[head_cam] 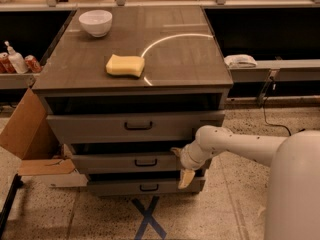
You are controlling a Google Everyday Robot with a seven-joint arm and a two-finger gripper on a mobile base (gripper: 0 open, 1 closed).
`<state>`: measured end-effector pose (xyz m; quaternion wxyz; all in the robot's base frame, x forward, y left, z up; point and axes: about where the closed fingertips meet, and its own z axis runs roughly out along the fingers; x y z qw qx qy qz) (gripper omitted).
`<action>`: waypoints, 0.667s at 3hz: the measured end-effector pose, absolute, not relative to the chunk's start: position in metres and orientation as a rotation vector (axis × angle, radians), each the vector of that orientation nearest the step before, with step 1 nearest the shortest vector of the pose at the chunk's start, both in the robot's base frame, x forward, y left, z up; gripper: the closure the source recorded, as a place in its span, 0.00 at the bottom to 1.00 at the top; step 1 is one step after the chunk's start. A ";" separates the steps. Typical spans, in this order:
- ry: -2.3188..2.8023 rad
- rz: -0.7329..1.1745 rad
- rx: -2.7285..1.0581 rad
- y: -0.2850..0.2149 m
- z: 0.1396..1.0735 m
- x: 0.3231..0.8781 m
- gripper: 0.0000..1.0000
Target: Open middle drawer
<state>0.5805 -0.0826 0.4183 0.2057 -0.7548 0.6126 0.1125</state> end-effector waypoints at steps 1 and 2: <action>1.712 0.342 -2.114 -0.082 0.409 0.576 0.35; 1.712 0.339 -2.121 -0.085 0.410 0.567 0.58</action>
Offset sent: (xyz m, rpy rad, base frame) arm -0.0298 -0.0087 -0.0018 -0.0182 0.0214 0.0151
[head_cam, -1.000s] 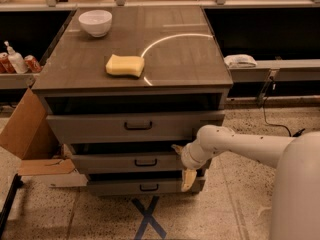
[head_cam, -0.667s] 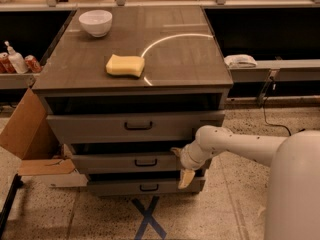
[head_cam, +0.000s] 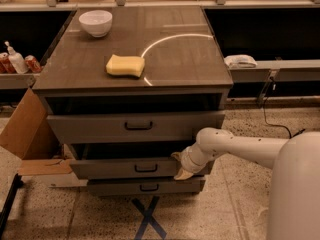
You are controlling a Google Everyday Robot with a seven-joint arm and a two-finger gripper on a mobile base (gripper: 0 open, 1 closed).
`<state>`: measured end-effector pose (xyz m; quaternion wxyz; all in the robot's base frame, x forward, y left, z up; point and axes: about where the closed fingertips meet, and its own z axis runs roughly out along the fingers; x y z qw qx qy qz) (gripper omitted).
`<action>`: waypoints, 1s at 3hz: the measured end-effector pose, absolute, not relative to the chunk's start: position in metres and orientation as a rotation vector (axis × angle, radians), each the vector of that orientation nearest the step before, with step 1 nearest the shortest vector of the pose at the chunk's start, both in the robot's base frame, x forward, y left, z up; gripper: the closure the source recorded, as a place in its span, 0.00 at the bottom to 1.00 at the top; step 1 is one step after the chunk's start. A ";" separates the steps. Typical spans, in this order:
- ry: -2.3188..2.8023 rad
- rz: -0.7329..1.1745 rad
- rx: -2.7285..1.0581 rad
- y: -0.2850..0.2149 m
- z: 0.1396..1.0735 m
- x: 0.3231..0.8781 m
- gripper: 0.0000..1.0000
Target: Open middle drawer
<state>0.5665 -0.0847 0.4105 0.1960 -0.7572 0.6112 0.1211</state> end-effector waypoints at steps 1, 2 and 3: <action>1.712 0.339 -2.121 -0.085 0.420 0.567 0.88; 1.712 0.339 -2.121 -0.085 0.428 0.567 1.00; 1.712 0.340 -2.121 -0.085 0.428 0.566 0.81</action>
Offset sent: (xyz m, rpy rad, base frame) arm -0.0635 -0.0065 0.0449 0.0071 -0.0641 0.0097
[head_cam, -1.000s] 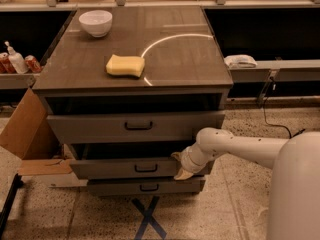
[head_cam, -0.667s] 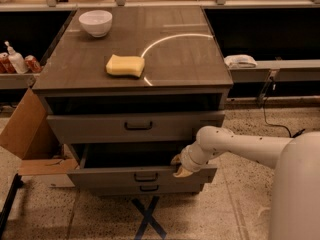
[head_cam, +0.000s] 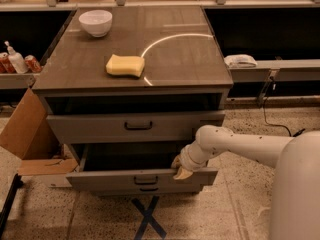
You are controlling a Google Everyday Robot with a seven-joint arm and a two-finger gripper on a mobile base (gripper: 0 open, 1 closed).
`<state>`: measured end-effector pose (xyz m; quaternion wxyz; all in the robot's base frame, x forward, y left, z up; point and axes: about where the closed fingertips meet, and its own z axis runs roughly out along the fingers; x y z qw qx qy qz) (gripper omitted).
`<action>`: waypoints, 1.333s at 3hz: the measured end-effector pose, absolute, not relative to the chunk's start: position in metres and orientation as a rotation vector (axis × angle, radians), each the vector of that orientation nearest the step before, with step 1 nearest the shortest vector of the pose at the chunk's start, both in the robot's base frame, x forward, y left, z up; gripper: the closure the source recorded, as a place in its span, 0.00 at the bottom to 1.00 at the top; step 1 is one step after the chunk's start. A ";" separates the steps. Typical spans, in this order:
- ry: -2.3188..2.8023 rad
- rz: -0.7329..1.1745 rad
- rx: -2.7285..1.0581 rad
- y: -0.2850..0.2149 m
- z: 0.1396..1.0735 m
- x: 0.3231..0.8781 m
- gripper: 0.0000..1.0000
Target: Open middle drawer
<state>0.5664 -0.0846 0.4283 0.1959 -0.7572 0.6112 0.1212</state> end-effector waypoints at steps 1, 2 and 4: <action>1.712 0.344 -2.123 -0.083 0.427 0.565 0.57; 1.711 0.348 -2.125 -0.083 0.426 0.564 0.35; 1.711 0.352 -2.127 -0.082 0.425 0.563 0.00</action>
Offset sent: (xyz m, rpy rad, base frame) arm -0.0010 0.0010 -0.0014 0.0005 0.0029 0.0018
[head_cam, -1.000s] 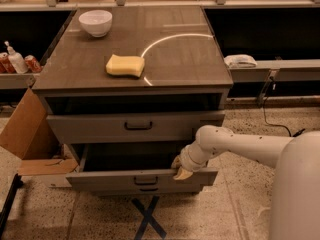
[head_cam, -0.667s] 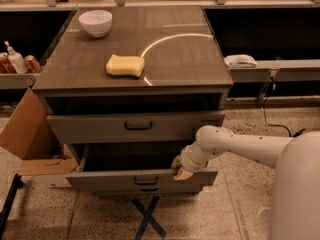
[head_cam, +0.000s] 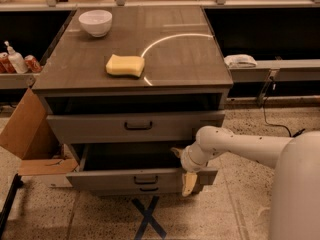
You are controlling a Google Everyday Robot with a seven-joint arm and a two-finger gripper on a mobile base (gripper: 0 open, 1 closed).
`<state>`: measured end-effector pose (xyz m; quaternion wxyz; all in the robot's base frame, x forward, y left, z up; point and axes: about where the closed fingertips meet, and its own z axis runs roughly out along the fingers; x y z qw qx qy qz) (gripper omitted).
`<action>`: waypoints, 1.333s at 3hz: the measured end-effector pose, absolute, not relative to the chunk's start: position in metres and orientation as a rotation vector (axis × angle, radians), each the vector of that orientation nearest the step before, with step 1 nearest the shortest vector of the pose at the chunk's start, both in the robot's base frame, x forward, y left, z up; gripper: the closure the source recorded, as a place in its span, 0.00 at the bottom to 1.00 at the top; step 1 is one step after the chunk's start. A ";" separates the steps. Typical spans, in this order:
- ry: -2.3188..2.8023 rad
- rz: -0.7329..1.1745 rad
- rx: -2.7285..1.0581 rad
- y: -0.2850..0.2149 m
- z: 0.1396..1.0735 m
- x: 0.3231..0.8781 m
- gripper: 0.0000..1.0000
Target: Open middle drawer
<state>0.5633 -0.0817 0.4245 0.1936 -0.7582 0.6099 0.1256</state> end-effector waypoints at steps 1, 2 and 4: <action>1.710 0.357 -2.128 -0.081 0.424 0.562 0.00; 1.727 0.402 -2.124 -0.079 0.421 0.543 0.00; 1.811 0.501 -2.112 -0.082 0.411 0.499 0.18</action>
Offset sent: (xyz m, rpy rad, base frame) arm -0.0431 0.0050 -0.0049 0.0224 0.0764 -0.0088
